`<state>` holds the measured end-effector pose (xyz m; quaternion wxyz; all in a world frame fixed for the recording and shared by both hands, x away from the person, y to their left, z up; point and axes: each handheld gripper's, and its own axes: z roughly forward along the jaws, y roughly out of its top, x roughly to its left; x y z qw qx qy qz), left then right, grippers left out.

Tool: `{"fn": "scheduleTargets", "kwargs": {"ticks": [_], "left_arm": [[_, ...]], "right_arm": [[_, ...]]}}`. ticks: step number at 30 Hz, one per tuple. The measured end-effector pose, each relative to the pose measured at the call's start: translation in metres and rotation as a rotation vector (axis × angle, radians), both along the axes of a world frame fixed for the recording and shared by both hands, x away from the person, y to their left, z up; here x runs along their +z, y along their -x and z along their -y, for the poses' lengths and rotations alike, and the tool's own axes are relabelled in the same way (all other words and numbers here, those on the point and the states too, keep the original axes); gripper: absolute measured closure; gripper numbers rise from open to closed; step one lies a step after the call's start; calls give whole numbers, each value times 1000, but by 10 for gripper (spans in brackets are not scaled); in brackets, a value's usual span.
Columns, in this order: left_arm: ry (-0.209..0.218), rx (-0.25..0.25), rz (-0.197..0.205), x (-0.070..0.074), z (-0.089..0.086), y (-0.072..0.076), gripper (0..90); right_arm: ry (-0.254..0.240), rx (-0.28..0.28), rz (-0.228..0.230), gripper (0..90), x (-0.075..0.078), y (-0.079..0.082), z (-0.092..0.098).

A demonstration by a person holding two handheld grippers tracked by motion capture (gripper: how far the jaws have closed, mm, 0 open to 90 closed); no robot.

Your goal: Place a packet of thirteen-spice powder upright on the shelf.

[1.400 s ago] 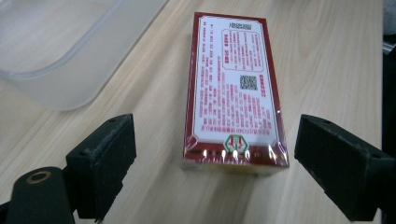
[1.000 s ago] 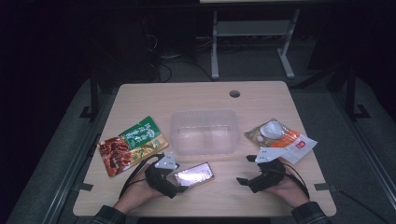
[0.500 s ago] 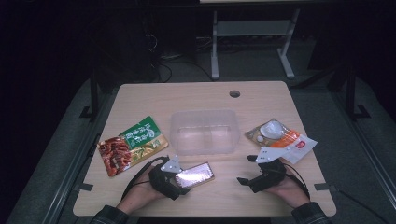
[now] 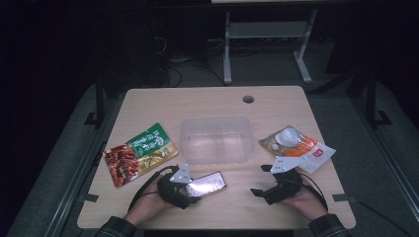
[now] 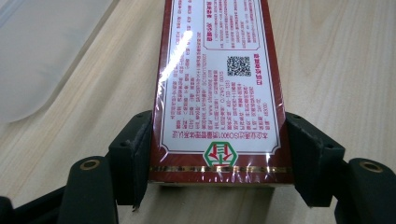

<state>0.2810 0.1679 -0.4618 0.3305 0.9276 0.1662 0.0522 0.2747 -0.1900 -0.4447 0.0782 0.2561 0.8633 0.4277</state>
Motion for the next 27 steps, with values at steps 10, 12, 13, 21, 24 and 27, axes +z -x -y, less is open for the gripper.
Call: {"fn": "scheduleTargets", "kwargs": {"ticks": [10, 12, 13, 21, 24, 27], "left_arm": [[87, 0, -22, 12, -8, -4, 321], [114, -17, -29, 17, -12, -6, 321], [128, -24, -31, 19, -14, -8, 321], [232, -89, -4, 33, -18, -13, 321], [277, -111, -4, 38, -18, -18, 321], [308, -127, 14, 45, -19, -23, 321]], "right_arm": [[-15, 28, 11, 93, 4, -1, 0], [-21, 40, 9, 92, 4, -2, -1], [-21, 44, 4, 92, 5, -2, -1], [-51, 100, -7, 93, 11, -2, -7], [-77, 124, -11, 93, 14, -4, -8], [-107, 142, -9, 93, 19, -7, -8]]}}
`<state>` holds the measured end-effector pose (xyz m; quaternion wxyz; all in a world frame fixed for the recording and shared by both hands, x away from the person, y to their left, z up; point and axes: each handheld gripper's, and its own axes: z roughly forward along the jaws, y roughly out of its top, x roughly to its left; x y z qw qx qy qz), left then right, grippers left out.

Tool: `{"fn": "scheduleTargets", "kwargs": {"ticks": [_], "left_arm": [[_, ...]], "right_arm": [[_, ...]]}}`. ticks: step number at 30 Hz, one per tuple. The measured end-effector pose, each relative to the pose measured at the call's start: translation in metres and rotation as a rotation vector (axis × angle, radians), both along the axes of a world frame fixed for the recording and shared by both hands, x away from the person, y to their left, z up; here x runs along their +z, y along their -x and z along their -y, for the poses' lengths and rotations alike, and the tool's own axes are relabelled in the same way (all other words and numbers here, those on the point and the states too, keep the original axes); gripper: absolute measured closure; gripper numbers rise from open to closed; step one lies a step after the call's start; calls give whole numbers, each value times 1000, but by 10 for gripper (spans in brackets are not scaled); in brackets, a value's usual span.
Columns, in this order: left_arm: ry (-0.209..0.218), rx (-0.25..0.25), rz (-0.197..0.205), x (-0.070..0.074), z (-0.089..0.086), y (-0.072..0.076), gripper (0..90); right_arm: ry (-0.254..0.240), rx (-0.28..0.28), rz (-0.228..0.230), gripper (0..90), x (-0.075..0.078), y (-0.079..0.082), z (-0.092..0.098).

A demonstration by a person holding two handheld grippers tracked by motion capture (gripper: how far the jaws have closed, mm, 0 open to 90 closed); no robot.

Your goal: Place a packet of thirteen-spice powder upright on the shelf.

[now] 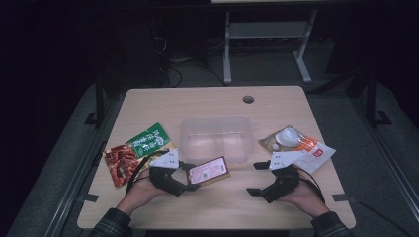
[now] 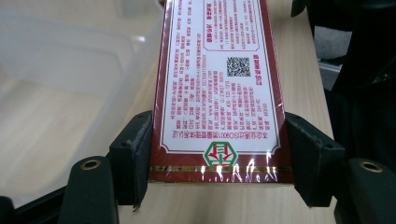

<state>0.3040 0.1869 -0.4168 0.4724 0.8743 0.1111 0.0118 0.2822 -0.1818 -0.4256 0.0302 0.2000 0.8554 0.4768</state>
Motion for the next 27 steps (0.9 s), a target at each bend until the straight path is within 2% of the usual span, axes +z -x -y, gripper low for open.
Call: {"fn": "scheduleTargets", "kwargs": {"ticks": [3, 6, 8, 10, 14, 21, 27], "left_arm": [[51, -3, 11, 6, -2, -6, 321], [85, -10, 23, 11, -2, -10, 321], [102, -17, 34, 13, -2, -11, 321], [122, -20, 30, 14, -2, -10, 320], [119, -41, 28, 13, 0, -8, 320], [113, -80, 37, 12, 4, -5, 320], [135, -92, 36, 13, 3, -4, 320]], "right_arm": [[-34, 13, 12, 92, 5, -4, 0], [-71, 32, 26, 94, 12, -12, -2], [-79, 35, 26, 94, 13, -14, -3], [-115, 50, 34, 94, 18, -17, -7], [-147, 81, 46, 96, 25, -22, -18], [-204, 172, 64, 122, 33, -32, -39], [-233, 217, 67, 130, 32, -36, -45]]}}
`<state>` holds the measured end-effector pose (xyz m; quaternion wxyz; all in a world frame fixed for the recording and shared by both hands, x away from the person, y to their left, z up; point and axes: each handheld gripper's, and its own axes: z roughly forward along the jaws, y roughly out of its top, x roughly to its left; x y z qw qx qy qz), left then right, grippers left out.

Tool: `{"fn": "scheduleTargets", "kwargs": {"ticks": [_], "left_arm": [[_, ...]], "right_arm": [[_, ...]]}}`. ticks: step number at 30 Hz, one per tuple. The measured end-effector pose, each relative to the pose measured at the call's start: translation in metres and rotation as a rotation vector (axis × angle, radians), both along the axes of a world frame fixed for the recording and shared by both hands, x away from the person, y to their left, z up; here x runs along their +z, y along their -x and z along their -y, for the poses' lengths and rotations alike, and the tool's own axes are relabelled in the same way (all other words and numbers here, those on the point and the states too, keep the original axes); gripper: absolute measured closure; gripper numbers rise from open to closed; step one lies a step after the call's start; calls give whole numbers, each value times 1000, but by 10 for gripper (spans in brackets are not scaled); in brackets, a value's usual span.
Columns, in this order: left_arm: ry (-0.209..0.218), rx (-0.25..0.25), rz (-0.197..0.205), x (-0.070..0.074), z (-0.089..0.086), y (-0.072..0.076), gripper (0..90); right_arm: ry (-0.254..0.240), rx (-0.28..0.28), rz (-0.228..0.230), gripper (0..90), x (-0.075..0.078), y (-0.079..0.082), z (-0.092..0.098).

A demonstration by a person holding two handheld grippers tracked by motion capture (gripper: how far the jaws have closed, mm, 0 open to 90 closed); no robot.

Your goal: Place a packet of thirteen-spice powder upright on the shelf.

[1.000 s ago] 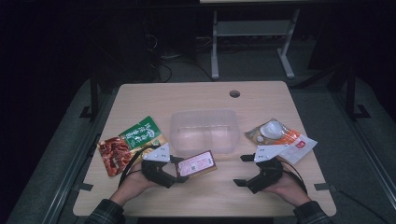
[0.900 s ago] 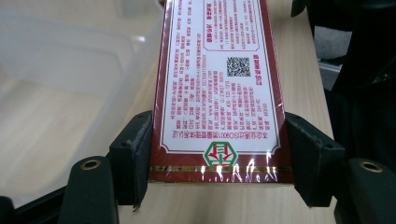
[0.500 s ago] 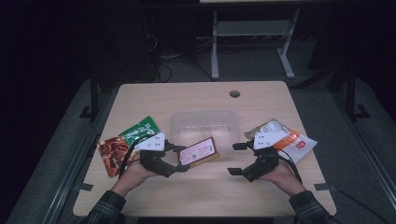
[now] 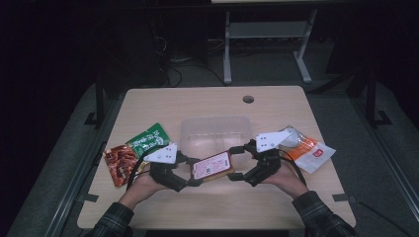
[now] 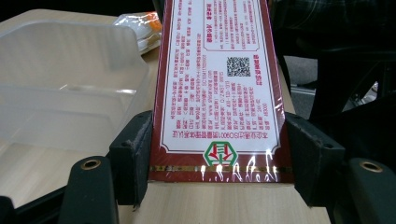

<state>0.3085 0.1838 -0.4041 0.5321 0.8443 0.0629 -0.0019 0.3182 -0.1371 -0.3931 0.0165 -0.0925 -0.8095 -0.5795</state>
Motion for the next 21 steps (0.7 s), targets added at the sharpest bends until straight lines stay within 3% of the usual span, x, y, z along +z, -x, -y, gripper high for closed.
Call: {"fn": "scheduleTargets", "kwargs": {"ticks": [11, 21], "left_arm": [[7, -10, 1, 0, 1, 0, 320], [23, -29, -11, -7, 1, -1, 318]], "right_arm": [[-1, 30, 10, 262, -2, -1, -5], [-21, 36, 12, 277, 0, 0, -6]]}}
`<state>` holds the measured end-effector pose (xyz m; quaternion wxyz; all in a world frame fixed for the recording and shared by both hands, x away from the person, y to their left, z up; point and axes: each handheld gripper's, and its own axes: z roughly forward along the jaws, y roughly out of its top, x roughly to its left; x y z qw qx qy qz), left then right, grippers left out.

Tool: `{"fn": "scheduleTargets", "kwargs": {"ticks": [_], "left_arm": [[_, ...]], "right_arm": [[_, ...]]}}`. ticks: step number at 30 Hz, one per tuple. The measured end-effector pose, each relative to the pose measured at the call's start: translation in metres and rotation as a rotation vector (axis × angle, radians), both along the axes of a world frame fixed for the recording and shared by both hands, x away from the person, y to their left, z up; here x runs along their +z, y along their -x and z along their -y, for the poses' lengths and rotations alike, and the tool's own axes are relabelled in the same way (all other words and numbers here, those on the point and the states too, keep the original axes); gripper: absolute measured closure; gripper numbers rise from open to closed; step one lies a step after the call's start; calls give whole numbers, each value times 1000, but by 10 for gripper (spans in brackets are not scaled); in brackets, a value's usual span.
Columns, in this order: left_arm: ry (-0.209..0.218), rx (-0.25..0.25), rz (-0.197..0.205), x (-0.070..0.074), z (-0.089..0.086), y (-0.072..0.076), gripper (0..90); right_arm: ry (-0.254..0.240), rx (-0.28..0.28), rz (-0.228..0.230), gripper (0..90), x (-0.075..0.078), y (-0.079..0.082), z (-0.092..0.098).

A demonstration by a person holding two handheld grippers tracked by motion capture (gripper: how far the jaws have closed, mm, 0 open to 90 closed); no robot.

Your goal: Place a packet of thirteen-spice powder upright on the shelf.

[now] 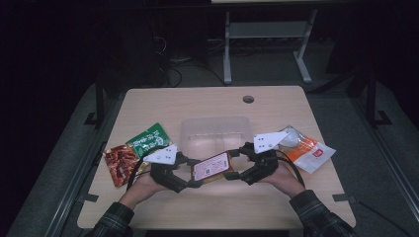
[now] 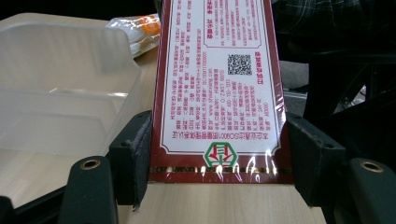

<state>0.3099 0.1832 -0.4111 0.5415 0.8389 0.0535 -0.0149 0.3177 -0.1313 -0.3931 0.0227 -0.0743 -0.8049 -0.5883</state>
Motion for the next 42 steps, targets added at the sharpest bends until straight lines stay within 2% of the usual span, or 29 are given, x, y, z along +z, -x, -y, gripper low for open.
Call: {"fn": "scheduleTargets", "kwargs": {"ticks": [5, 11, 13, 19, 23, 27, 34, 38, 42], "left_arm": [[-21, -3, -1, -3, 3, 0, 317], [-71, 0, 6, -7, 9, 1, 317], [-78, -1, 1, -8, 10, 1, 317], [-80, -4, -16, -11, 12, 0, 317], [-102, -10, -8, -12, 13, 0, 317], [-96, -8, 0, -11, 14, 1, 318], [-101, -21, 6, -13, 17, 3, 315], [-99, -19, -22, -17, 20, 4, 314], [-118, -25, -23, -19, 21, 2, 313]], "right_arm": [[-12, -4, -2, 277, 2, 1, -1], [-40, -12, 9, 277, 4, 1, -7], [-36, -11, 9, 277, 5, 1, -9], [-37, -10, 24, 278, 9, 1, -16], [-39, -7, 17, 275, 9, 1, -20], [-42, -3, -2, 276, 11, 2, -27], [-46, 6, 12, 287, 13, 5, -31], [-38, 8, 14, 294, 13, 6, -34], [-31, 14, 17, 297, 13, 5, -39]]}}
